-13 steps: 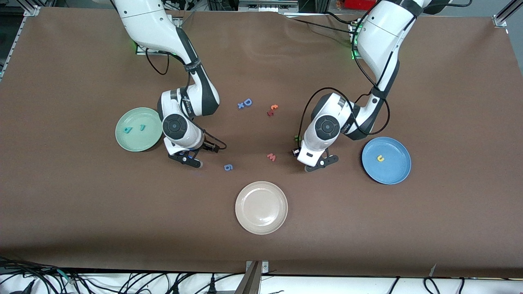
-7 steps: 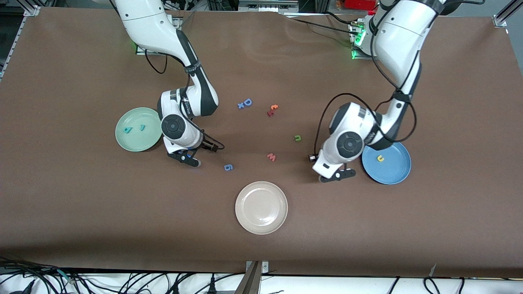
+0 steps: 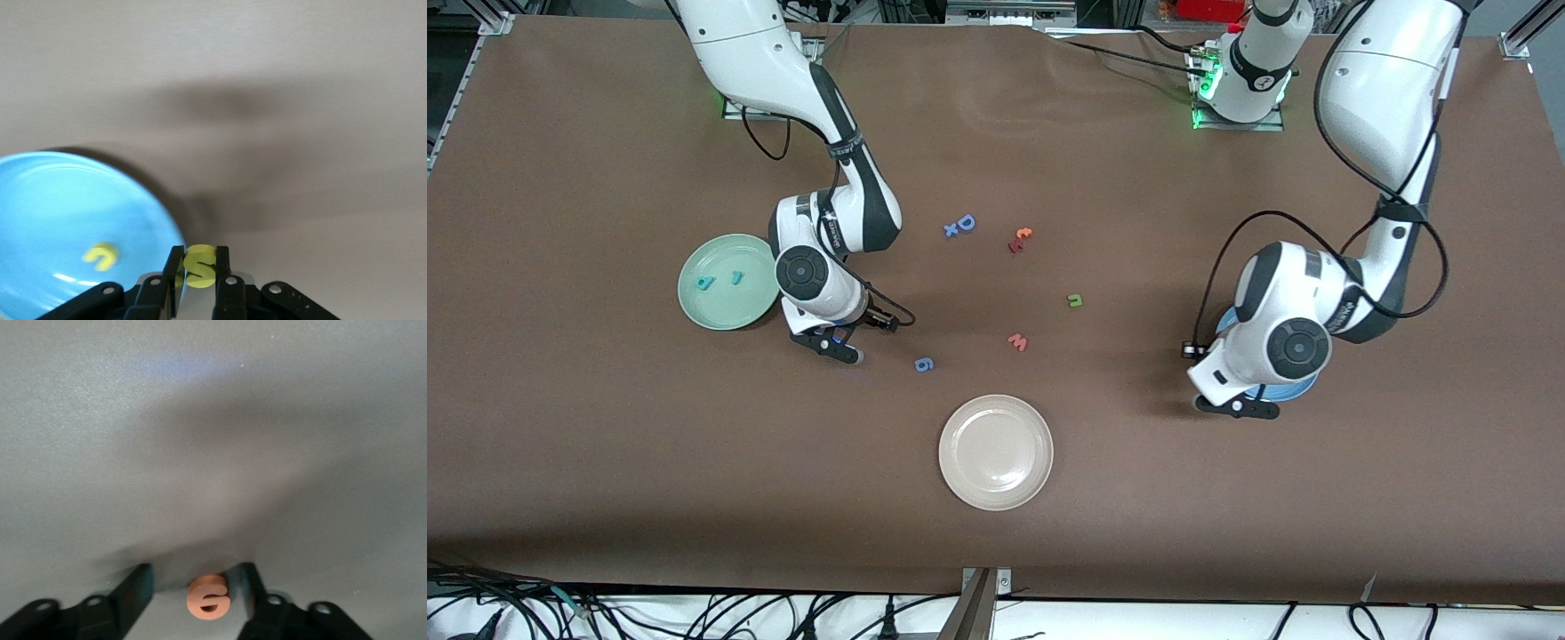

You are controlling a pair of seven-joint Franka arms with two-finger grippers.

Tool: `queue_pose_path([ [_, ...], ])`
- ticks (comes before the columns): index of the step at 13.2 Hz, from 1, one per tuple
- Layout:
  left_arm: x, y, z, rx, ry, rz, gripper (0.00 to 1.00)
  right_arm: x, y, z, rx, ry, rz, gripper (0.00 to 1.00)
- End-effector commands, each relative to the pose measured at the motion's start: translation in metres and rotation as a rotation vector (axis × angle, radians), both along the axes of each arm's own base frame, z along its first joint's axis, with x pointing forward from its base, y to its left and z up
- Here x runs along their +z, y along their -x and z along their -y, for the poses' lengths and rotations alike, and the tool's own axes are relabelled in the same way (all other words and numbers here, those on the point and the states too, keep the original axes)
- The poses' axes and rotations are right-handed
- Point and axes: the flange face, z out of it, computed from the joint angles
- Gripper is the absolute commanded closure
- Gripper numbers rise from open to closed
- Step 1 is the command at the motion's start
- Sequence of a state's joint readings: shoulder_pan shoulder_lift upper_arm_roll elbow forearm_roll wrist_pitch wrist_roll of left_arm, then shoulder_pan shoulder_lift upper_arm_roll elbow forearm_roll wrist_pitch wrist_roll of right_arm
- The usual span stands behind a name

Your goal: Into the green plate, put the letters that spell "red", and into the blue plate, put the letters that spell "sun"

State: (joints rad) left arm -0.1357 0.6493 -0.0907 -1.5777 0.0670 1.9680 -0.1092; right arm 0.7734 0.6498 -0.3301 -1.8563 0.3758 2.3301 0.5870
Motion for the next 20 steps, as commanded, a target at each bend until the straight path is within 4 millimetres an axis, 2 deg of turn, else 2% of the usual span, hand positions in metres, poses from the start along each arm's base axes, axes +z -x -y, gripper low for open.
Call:
queue_pose_path([
  [1, 0.006, 0.001, -0.034, -0.111, 0.008, -0.022, 0.92, -0.005, 0.008, 0.004, 0.001, -0.005, -0.007, 0.71],
  [2, 0.006, -0.001, -0.050, -0.118, 0.013, -0.024, 0.92, -0.005, 0.008, 0.004, 0.003, -0.005, -0.008, 0.79],
  [3, 0.003, 0.000, -0.059, -0.133, 0.020, -0.032, 0.92, -0.005, 0.008, 0.005, 0.002, -0.006, -0.008, 0.87],
  [4, 0.001, 0.001, -0.065, -0.137, 0.024, -0.036, 0.90, -0.005, 0.008, 0.005, 0.002, -0.007, -0.009, 0.92],
  [5, 0.000, 0.001, -0.068, -0.134, 0.024, -0.039, 0.82, 0.000, 0.007, 0.005, 0.003, -0.011, -0.009, 0.92],
  [6, -0.001, 0.003, -0.068, -0.136, 0.024, -0.044, 0.47, 0.009, 0.006, 0.005, 0.004, -0.020, -0.004, 0.92],
  [7, -0.003, 0.003, -0.070, -0.134, 0.025, -0.050, 0.00, 0.022, 0.002, 0.010, 0.000, -0.026, -0.008, 0.92],
  [11, -0.001, 0.005, -0.071, -0.131, 0.027, -0.067, 0.00, 0.079, -0.013, 0.066, -0.003, -0.039, -0.083, 0.92],
  [13, 0.005, 0.009, -0.061, -0.078, 0.039, -0.077, 0.00, 0.092, -0.015, 0.086, 0.006, -0.043, -0.108, 0.93],
  [15, 0.005, 0.028, -0.029, 0.038, 0.032, -0.093, 0.00, 0.090, -0.015, 0.087, 0.012, -0.044, -0.109, 0.95],
  [17, 0.013, 0.046, 0.013, 0.110, 0.019, -0.086, 0.00, 0.092, -0.015, 0.085, 0.014, -0.046, -0.108, 0.94],
  [20, -0.002, 0.081, 0.073, 0.206, 0.030, 0.000, 0.00, 0.106, -0.020, 0.079, 0.033, -0.059, -0.081, 0.94],
])
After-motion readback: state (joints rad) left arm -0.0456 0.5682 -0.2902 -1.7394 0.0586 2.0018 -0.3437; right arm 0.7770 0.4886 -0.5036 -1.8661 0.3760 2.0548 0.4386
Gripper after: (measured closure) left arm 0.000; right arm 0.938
